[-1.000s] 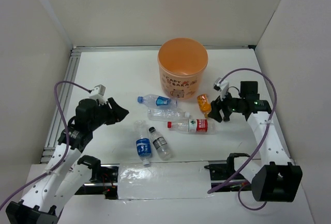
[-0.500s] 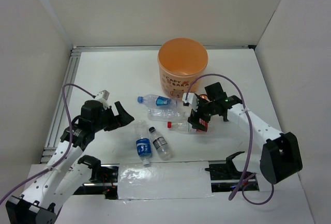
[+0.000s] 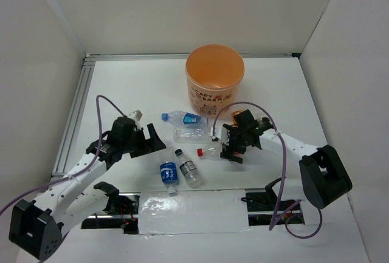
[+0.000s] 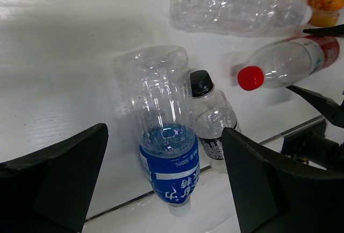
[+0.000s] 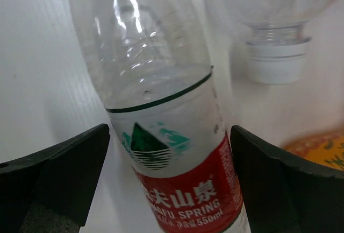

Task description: Put the plastic bottles in the bin

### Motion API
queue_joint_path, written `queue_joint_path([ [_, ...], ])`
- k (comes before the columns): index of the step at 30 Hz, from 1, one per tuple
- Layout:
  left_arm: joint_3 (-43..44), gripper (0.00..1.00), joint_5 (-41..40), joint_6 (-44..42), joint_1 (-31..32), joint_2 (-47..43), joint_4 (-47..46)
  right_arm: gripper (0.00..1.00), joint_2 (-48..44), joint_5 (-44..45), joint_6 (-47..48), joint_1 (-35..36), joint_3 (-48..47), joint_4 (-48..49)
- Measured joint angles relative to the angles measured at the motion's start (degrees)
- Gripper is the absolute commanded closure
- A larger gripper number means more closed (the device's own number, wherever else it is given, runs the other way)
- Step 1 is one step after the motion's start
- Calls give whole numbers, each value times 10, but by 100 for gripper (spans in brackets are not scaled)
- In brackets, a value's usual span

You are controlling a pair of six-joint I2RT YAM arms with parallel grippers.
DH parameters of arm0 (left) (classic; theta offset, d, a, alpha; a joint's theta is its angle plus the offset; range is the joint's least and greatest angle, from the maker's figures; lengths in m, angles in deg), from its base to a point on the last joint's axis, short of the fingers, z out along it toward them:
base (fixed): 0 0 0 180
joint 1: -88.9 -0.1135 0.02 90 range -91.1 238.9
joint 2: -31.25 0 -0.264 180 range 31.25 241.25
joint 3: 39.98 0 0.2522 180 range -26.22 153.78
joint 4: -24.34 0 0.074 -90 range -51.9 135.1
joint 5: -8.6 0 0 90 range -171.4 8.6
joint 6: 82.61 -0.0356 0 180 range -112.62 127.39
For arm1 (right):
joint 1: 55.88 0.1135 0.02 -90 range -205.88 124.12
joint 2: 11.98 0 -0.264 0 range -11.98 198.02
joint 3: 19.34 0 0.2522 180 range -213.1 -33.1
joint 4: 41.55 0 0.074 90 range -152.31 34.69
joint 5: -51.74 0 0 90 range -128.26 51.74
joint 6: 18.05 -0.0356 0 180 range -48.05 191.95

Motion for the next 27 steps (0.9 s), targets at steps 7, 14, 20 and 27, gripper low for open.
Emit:
queue_joint_path([
  [7,2,0,-36,14,61,83,-20,32,-5,-25,62,9,28,-27],
  [14,2,0,-68,31,76,96,-30,60,-118,-104,118,-3,-4,-147],
  [20,2,0,-75,33,86,100,-44,63,-198,-193,107,-20,-135,-197],
  [27,2,0,-76,41,102,116,-53,65,-196,-238,-57,-21,-251,-8],
])
